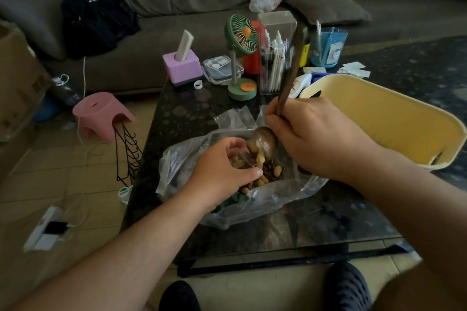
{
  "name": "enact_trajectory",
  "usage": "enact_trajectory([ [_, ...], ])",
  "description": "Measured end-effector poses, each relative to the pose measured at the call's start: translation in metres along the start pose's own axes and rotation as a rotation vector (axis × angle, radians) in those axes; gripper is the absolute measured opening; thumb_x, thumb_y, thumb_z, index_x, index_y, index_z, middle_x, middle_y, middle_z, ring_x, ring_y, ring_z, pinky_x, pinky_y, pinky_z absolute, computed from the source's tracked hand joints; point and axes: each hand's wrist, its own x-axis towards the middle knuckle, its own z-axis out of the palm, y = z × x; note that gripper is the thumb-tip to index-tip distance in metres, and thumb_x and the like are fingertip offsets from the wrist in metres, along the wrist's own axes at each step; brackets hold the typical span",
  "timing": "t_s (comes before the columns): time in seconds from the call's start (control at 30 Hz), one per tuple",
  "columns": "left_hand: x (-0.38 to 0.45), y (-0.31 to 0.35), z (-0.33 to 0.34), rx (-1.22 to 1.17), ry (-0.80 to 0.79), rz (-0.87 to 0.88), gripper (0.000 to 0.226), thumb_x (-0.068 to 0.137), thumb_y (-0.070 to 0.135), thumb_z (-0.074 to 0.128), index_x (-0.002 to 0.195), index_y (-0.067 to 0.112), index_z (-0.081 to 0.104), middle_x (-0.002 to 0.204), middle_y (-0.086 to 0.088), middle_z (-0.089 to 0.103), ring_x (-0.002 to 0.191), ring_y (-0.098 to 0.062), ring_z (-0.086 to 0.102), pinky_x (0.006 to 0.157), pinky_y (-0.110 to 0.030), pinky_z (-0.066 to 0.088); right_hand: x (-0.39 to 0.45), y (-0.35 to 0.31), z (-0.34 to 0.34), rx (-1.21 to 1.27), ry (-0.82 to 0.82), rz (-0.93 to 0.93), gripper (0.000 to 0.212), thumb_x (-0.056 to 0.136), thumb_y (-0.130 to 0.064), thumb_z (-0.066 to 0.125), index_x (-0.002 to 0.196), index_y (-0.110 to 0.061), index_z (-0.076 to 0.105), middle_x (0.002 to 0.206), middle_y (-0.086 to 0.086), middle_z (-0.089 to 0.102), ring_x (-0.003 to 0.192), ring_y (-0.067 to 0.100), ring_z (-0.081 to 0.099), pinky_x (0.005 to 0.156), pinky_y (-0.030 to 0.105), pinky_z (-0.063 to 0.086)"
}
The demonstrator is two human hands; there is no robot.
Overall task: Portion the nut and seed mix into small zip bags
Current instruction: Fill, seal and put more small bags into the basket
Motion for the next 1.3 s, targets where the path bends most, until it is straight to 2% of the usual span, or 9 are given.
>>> enact_trajectory([
  [0.13,-0.003,0.002,0.0,-0.015,0.009,0.007,0.064,0.073,0.03,0.097,0.124,0.042,0.061,0.118,0.022,0.068,0.111,0.006,0.063,0.092,-0.022,0.052,-0.002,0.0,0.001,-0.011,0.03,-0.023,0.02,0.107,-0.034,0.045,0.105,-0.022,0.061,0.081,-0.007,0.061,0.073,0.015,0.055,0.07,0.041,0.049],
  [0.37,-0.005,0.007,-0.001,-0.048,-0.002,0.02,0.064,0.077,0.028,0.094,0.129,0.041,0.058,0.116,0.025,0.067,0.103,0.012,0.061,0.075,-0.006,0.045,-0.002,-0.001,0.002,-0.007,0.049,-0.053,0.026,0.105,-0.037,0.04,0.106,-0.023,0.062,0.086,-0.005,0.063,0.075,0.018,0.058,0.07,0.043,0.051],
  [0.5,-0.006,0.009,-0.005,-0.083,0.017,0.018,0.065,0.076,0.029,0.094,0.129,0.041,0.06,0.116,0.02,0.073,0.106,0.004,0.07,0.096,-0.029,0.06,-0.001,0.004,0.001,0.048,0.111,-0.004,0.02,0.106,-0.03,0.045,0.1,-0.02,0.061,0.08,-0.006,0.062,0.072,0.015,0.056,0.067,0.035,0.042],
  [0.57,-0.005,0.013,-0.014,-0.042,0.065,0.046,0.063,0.076,0.035,0.093,0.129,0.044,0.059,0.115,0.02,0.074,0.1,0.001,0.072,0.094,-0.036,0.063,-0.001,0.008,0.001,0.055,0.139,0.061,0.02,0.107,-0.028,0.046,0.102,-0.018,0.063,0.082,-0.004,0.064,0.073,0.017,0.057,0.067,0.035,0.042],
  [0.73,-0.01,0.021,-0.044,-0.051,0.189,0.208,0.066,0.083,0.03,0.089,0.142,0.03,0.06,0.119,0.02,0.075,0.106,0.008,0.07,0.092,-0.017,0.056,-0.003,0.02,0.014,0.058,-0.055,0.231,0.023,0.11,-0.033,0.043,0.101,-0.021,0.061,0.079,-0.006,0.062,0.07,0.012,0.059,0.066,0.036,0.05],
  [1.0,-0.008,0.013,-0.05,-0.002,-0.01,0.163,0.062,0.083,0.029,0.089,0.134,0.044,0.058,0.113,0.025,0.077,0.105,0.004,0.072,0.095,-0.028,0.057,-0.002,0.026,0.022,-0.076,-0.19,0.203,0.023,0.111,-0.035,0.039,0.098,-0.025,0.056,0.076,-0.005,0.058,0.065,0.011,0.055,0.055,0.029,0.038],
  [1.07,-0.007,0.011,-0.05,0.024,-0.084,0.091,0.062,0.081,0.031,0.09,0.133,0.044,0.059,0.108,0.029,0.076,0.102,0.005,0.072,0.087,-0.022,0.058,-0.001,0.027,0.025,-0.065,-0.225,0.209,0.023,0.11,-0.037,0.039,0.097,-0.027,0.056,0.078,-0.006,0.059,0.068,0.012,0.057,0.057,0.031,0.042],
  [1.2,-0.004,0.003,-0.043,-0.049,-0.151,-0.081,0.064,0.078,0.028,0.093,0.131,0.043,0.06,0.111,0.018,0.079,0.101,-0.007,0.076,0.079,-0.046,0.067,-0.002,0.027,0.031,-0.035,-0.267,0.191,0.022,0.109,-0.039,0.041,0.098,-0.029,0.058,0.081,-0.007,0.061,0.074,0.013,0.059,0.07,0.042,0.053],
  [1.3,-0.003,0.0,-0.035,-0.1,-0.141,-0.098,0.061,0.077,0.026,0.094,0.124,0.046,0.062,0.108,0.015,0.08,0.1,-0.008,0.076,0.08,-0.046,0.066,-0.004,0.021,0.039,0.045,-0.281,0.178,0.02,0.109,-0.037,0.044,0.1,-0.03,0.06,0.083,-0.009,0.063,0.075,0.009,0.059,0.071,0.038,0.05],
])
